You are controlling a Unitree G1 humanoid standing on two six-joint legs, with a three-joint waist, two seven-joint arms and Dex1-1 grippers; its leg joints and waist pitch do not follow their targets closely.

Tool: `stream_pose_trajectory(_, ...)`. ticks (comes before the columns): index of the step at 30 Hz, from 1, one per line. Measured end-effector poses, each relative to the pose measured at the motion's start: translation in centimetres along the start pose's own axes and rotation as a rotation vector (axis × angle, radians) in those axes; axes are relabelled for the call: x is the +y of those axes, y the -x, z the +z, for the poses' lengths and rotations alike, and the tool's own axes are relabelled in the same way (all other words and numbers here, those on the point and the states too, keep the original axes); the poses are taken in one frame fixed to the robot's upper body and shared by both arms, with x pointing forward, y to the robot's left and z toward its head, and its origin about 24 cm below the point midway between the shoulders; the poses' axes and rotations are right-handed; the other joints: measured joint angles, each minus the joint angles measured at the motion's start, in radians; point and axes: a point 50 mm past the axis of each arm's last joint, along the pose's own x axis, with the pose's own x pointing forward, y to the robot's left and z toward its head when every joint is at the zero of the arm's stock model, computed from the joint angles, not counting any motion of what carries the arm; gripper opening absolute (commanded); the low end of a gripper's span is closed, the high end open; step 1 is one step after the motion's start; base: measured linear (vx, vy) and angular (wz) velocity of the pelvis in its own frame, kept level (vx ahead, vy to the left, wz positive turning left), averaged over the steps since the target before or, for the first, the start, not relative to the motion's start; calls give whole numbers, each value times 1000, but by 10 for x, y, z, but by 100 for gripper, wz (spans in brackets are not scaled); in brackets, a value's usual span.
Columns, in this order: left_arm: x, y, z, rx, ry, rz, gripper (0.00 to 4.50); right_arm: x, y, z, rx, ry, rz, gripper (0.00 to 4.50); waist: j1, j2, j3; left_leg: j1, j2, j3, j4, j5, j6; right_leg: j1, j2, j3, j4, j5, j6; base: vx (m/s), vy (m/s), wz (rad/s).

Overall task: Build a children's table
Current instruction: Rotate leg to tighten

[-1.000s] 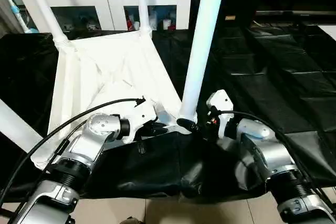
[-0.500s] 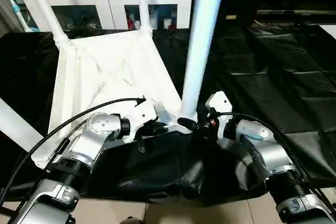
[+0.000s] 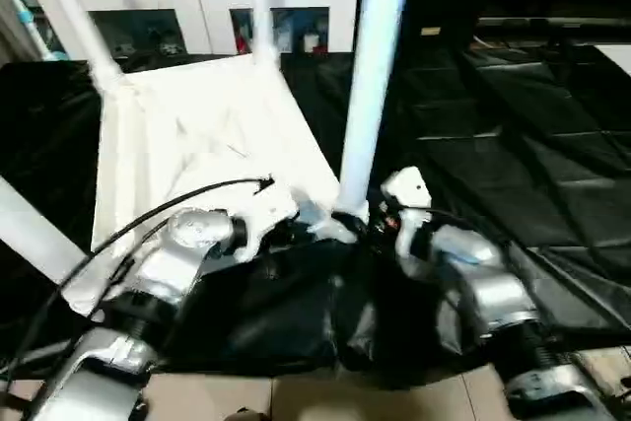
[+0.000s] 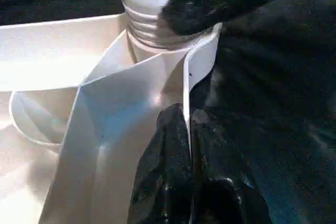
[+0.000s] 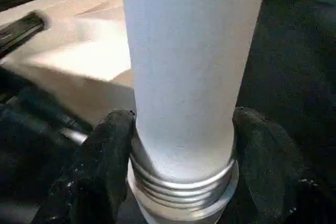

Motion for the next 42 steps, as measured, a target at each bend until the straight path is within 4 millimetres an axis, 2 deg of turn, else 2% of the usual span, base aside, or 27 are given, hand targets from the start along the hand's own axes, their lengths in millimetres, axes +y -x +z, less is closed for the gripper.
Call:
stream_pose_trajectory(5, 4, -15, 8, 12, 25, 80, 0, 7, -16, 2, 0, -56, -201, 265, -8, 0, 0, 1, -1, 0, -3, 0, 0, 1, 0, 0, -1, 0, 0, 0, 0, 0)
stream_pose_trajectory(9, 4, -32, 18, 11, 51, 148, 0, 8, -26, 5, -1, -102, -360, 264, -8, 0, -1, 0, -2, 0, -8, 0, 0, 4, 0, 0, -9, 0, 0, 0, 0, 0)
stream_pose_trajectory(14, 2, -39, 22, 11, 65, 161, 0, 7, -28, 5, 6, -109, -414, 264, -9, 1, -4, 0, -4, 0, -11, 0, 0, 10, 0, 2, -16, 1, 0, 0, 0, 0)
stream_pose_trajectory(15, 2, -39, 23, 10, 65, 161, 0, 7, -28, 5, 5, -107, -415, 299, -9, 1, -5, 1, -4, 0, -11, 0, 0, 11, 0, 2, -16, 1, -1, 0, 0, 0)
stream_pose_trajectory(16, 2, -39, 23, 11, 66, 160, 0, 7, -28, 5, 5, -107, -417, 299, -9, 2, -5, 1, -4, 0, -11, 0, 0, 11, 0, 2, -16, 1, -1, 0, 0, 0)
stream_pose_trajectory(18, 2, -40, 23, 10, 64, 160, 0, 6, -28, 6, 1, -112, -415, 337, -9, 2, -5, 2, -4, 0, -11, 0, 0, 12, 0, 1, -15, 1, -1, 0, 0, 0)
stream_pose_trajectory(20, 2, -40, 23, 8, 61, 165, 0, 7, -27, 1, 18, -125, -404, 343, -9, 2, -5, 2, -3, 0, -12, 0, 0, 12, 0, 1, -15, 1, -1, 0, 0, 0)
stream_pose_trajectory(22, 4, -38, 22, 10, 56, 169, 0, 7, -25, -3, 24, -124, -385, 375, -12, 4, -4, 1, -3, 0, -12, 0, 0, 11, 0, 1, -16, 1, -1, 0, 0, 0)
stream_pose_trajectory(25, 5, -36, 21, 12, 50, 174, 0, 4, -23, -2, 29, -89, -342, 384, -13, 4, -3, 0, -3, 0, -12, 0, 0, 10, 0, 0, -15, 1, -1, 0, 0, 0)
stream_pose_trajectory(27, 7, -33, 20, 10, 39, 167, 0, 0, -20, -1, 34, -64, -290, 415, -14, 4, -2, -1, -3, -1, -12, 0, 0, 8, 0, 0, -15, 1, -1, 0, 0, 0)
stream_pose_trajectory(28, 7, -32, 20, 10, 37, 167, 0, 0, -19, -1, 36, -60, -276, 415, -14, 4, -2, -2, -3, 0, -12, 0, 0, 8, 0, 0, -15, 2, -1, 0, 0, 0)
stream_pose_trajectory(30, 8, -26, 18, 1, 20, 149, 0, -8, -6, 2, 28, -14, -165, 415, -13, 4, -2, -3, -3, 0, -13, 0, 0, 6, 0, 0, -15, 5, -5, 0, 0, 0)
stream_pose_trajectory(34, 12, -9, 9, -6, -10, 123, 0, -11, 12, 12, 6, 72, 24, 415, -16, 6, -1, -5, 1, 0, -13, 2, 3, 3, 4, -2, -14, 4, -5, 0, 0, 0)
stream_pose_trajectory(37, 10, 4, 4, -21, -40, 67, 0, -11, 25, 12, 28, 126, 166, 415, -16, 7, -1, -5, 2, 0, -13, 13, 17, 2, 5, -1, -14, 0, -7, 0, 0, 0)
stream_pose_trajectory(39, 7, 13, -1, -20, -57, 18, 0, -16, 35, 8, 56, 134, 211, 415, -14, 7, -1, -6, 2, 1, -10, 14, 17, 2, 5, -1, -14, -2, -7, 0, 0, 0)
stream_pose_trajectory(42, 6, 15, 0, -28, -65, -9, 0, -14, 35, 10, 48, 129, 248, 415, -15, 6, -1, -8, 2, 3, -6, 14, 17, 1, 4, 1, -14, -2, -7, 0, 0, 0)
